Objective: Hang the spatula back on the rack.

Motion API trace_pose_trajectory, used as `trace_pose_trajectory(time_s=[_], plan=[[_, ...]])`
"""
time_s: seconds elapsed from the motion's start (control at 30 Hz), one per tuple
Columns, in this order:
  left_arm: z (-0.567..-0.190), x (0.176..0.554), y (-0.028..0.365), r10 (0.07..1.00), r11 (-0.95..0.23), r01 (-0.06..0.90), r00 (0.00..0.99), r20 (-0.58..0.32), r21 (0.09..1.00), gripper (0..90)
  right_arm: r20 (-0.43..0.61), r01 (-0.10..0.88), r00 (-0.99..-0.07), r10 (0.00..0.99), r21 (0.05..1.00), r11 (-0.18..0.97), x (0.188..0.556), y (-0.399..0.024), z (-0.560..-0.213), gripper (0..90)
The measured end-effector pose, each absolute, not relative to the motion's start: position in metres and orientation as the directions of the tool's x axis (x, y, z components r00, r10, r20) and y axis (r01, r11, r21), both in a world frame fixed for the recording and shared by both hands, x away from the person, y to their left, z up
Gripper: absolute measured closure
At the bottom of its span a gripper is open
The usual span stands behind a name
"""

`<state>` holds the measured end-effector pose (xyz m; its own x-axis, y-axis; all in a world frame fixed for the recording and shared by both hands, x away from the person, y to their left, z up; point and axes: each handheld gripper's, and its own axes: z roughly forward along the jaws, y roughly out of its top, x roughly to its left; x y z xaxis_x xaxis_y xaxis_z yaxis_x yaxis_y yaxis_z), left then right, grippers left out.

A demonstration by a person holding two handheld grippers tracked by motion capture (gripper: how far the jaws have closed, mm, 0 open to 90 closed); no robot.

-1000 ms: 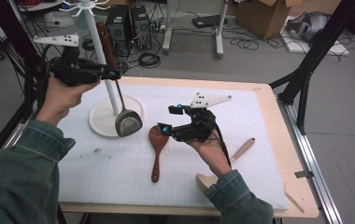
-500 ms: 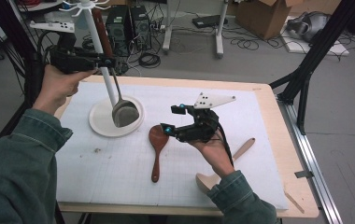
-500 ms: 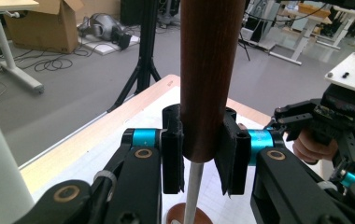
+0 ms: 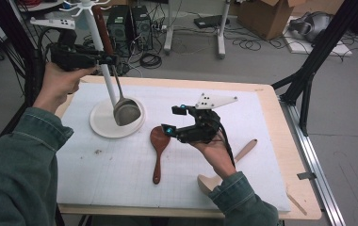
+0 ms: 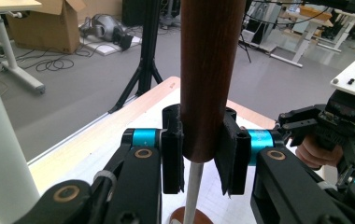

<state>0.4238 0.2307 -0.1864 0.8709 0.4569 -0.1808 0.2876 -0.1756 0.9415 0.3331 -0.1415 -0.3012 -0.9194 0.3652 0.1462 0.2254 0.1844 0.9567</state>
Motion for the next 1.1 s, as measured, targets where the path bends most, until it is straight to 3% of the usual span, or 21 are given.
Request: trace_pose_trajectory(time_s=[1.1], plan=[[-0.193, 0.428, 0.244, 0.518, -0.133, 0.333, 0.827, -0.221, 0.934, 72.9, 0.157, 0.228, -0.926, 0.343, 0.957, 0.178, 0.333, -0.137, -0.302, 23.3]])
